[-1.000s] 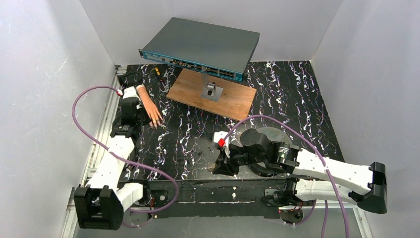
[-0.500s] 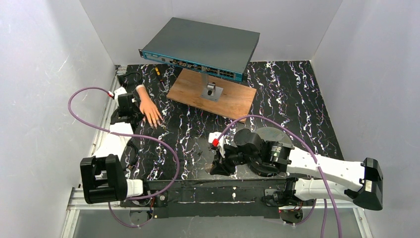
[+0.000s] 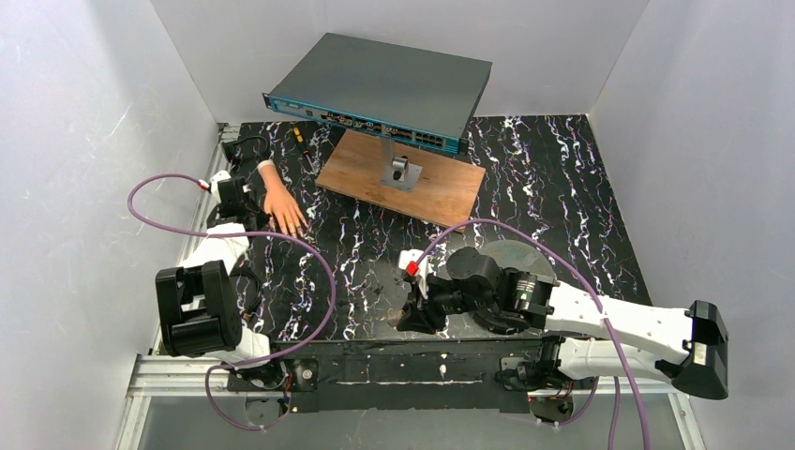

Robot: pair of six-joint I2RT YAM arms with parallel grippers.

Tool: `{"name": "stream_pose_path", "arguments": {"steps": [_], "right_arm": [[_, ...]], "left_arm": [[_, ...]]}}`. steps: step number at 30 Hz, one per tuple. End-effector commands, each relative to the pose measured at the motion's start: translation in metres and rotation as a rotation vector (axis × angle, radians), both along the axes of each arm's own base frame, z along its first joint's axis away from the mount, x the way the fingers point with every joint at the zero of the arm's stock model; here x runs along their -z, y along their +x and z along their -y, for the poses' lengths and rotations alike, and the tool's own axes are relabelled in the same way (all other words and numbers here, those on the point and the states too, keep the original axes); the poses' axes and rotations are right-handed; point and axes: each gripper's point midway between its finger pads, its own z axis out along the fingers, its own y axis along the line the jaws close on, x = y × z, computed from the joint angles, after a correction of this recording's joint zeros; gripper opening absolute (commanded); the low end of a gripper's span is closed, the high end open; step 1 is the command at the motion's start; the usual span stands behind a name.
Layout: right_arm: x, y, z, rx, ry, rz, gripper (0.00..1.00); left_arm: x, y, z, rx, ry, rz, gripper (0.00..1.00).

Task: Paint the nails

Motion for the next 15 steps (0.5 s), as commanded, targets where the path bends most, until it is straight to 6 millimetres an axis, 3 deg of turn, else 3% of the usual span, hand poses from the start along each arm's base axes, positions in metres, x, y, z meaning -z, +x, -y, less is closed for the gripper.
{"name": "stream_pose_path", "arguments": {"steps": [1,15], "right_arm": [[-0.0188,0.0012,-0.0043,0.013,0.082,0.023,0.01],[-0.0194,0.0001,-0.0057,0.013,0.082,0.012,0.01]], "left_arm": [[-0.0175,0.0160,-0.0004,-0.008,-0.020,0.073,0.00],[-0.0170,0.0226,0.0048,0.036,-0.027,0.093,0.00]]}}
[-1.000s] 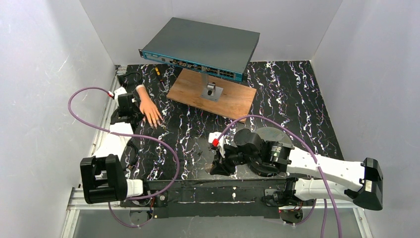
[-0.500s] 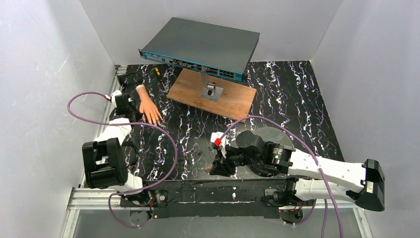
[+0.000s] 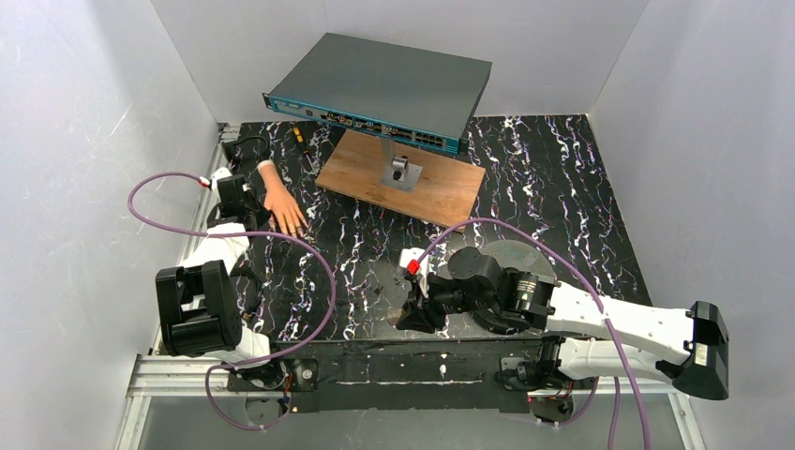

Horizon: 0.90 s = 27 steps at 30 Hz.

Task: Paint the nails

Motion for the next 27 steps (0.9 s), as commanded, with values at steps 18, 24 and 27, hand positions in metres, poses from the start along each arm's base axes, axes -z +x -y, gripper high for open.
{"name": "stream_pose_path", "arguments": {"steps": [18,24,27], "right_arm": [[-0.016,-0.004,-0.004,-0.002,0.064,0.012,0.01],[-0.018,-0.006,-0.002,-0.001,0.068,0.014,0.01],[-0.019,-0.007,-0.001,0.001,0.070,0.013,0.01]], "left_arm": [[0.002,0.004,-0.003,0.003,0.009,-0.017,0.00],[0.003,-0.002,-0.004,0.000,0.019,-0.037,0.00],[0.006,-0.005,-0.004,0.000,0.020,-0.051,0.00]]}}
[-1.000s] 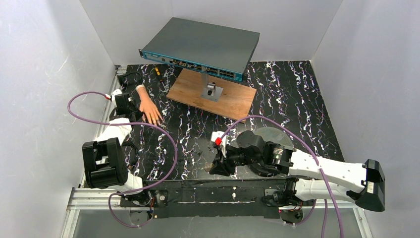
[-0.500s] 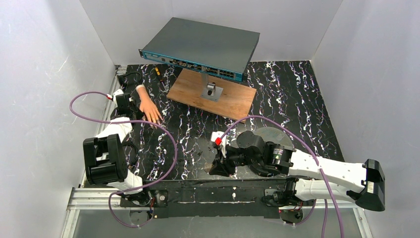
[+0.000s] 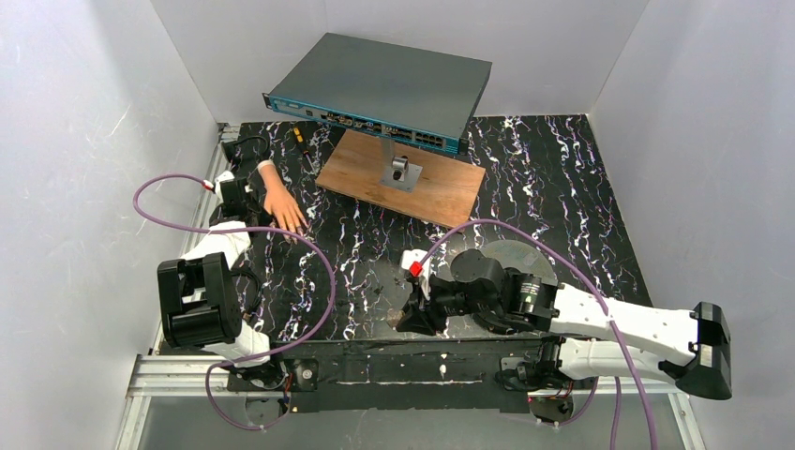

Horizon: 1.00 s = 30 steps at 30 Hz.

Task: Paint the nails

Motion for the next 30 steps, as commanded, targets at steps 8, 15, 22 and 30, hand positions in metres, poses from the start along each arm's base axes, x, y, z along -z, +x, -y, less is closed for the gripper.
{"name": "stream_pose_path", "arguments": {"steps": [8,15,22,30], "right_arm": [[-0.016,-0.006,0.001,0.004,0.055,0.017,0.01],[-0.019,-0.009,0.002,0.001,0.057,0.020,0.01],[-0.020,-0.009,0.003,0.000,0.056,0.029,0.01],[-0.021,-0.008,0.003,-0.001,0.051,0.035,0.01]], "left_arm": [[-0.009,-0.006,-0.004,0.005,0.033,-0.012,0.00],[-0.015,-0.010,-0.003,0.010,0.039,0.001,0.00],[-0.027,-0.012,-0.011,-0.023,0.077,0.047,0.00],[-0.038,-0.001,-0.015,-0.043,0.090,0.140,0.00]]}}
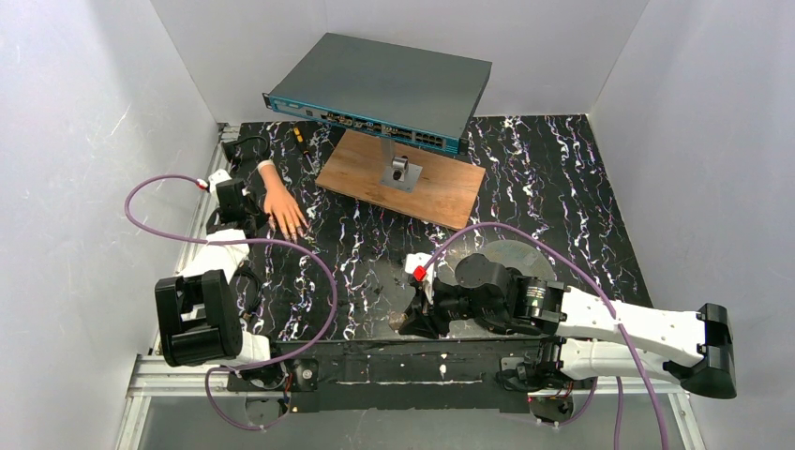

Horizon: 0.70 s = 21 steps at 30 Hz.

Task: Paint the nails

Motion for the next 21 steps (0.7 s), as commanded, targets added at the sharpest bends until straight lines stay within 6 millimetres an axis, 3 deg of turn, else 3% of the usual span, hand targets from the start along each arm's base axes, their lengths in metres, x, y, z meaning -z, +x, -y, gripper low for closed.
{"name": "stream_pose_path", "arguments": {"steps": [1,14,21], "right_arm": [[-0.015,0.000,-0.002,-0.002,0.043,0.020,0.01],[-0.011,0.001,-0.005,-0.002,0.036,0.019,0.01],[-0.011,0.001,-0.004,0.002,0.038,0.016,0.01]], "left_arm": [[-0.015,0.008,-0.007,-0.029,0.028,0.079,0.00],[0.008,0.013,-0.002,-0.013,-0.018,-0.002,0.00],[0.010,0.013,0.002,-0.001,-0.038,-0.005,0.00]]}}
